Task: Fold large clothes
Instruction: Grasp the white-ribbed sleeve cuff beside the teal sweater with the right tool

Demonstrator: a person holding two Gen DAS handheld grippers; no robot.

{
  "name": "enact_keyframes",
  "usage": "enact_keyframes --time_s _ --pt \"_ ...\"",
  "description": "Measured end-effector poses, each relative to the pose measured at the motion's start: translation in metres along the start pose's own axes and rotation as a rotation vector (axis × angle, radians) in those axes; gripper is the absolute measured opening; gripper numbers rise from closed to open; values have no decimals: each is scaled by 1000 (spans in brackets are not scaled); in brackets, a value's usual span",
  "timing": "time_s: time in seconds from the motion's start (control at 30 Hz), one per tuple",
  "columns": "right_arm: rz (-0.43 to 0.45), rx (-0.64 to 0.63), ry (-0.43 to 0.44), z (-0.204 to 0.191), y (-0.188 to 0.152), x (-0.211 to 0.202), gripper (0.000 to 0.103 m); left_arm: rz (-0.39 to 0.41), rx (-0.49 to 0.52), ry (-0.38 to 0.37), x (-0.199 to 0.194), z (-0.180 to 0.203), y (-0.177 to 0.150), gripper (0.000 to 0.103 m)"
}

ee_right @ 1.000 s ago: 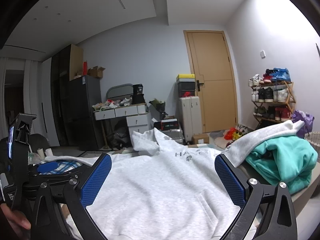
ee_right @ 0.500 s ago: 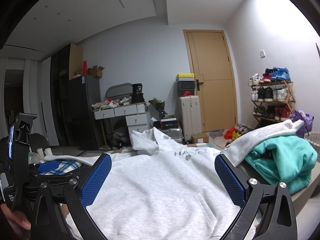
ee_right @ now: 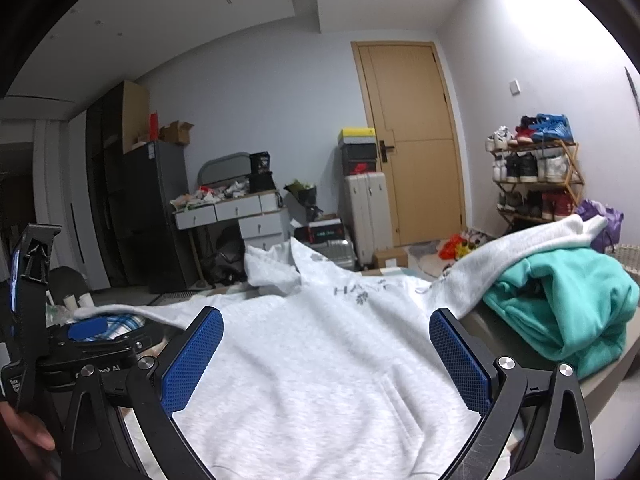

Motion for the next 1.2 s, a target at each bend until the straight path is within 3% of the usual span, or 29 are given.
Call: enact_keyframes --time_s 0.17,0.37,0.5,0.6,0.67,0.8,0.87,0.93,0.97,1.0,1.1,1.2 --pt "-12 75 -27 47 16 25 103 -21 14 -26 19 1 -2 102" --pt "-116 172 -224 151 48 78 103 -92 38 -48 48 4 -13 102" --pt "-202 297 -330 237 65 111 103 -136 27 -54 62 3 -16 102" --pt "-276 501 -445 314 71 127 103 -155 22 -49 67 2 -18 102" --pt "-306 578 -474 348 72 136 102 -167 16 -49 70 2 -19 102" --pt "-401 593 -495 388 74 167 82 -188 16 -48 76 5 -20 102" --pt "-443 648 -475 404 72 182 58 -188 26 -43 74 6 -20 102" --pt "-441 706 -468 417 70 186 44 -185 37 -35 71 6 -20 102" --pt "-430 713 -453 418 73 188 28 -183 39 -36 71 6 -20 102" --pt "-427 684 -443 416 75 188 20 -181 39 -36 70 7 -21 102" --pt "-432 560 -461 400 94 193 12 -181 35 -36 72 5 -19 102" --pt "-399 562 -461 402 110 190 7 -180 33 -37 76 4 -14 102"
Point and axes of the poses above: each gripper's, at about its wrist camera, not at the fingertips, and x roughly the way its jaws point, z to its right, y to its top, the point moved 1 cm from there along x, roughly the way its jaws point, and after that the axes turned 7 degrees about -y, right-handed, at the moved point
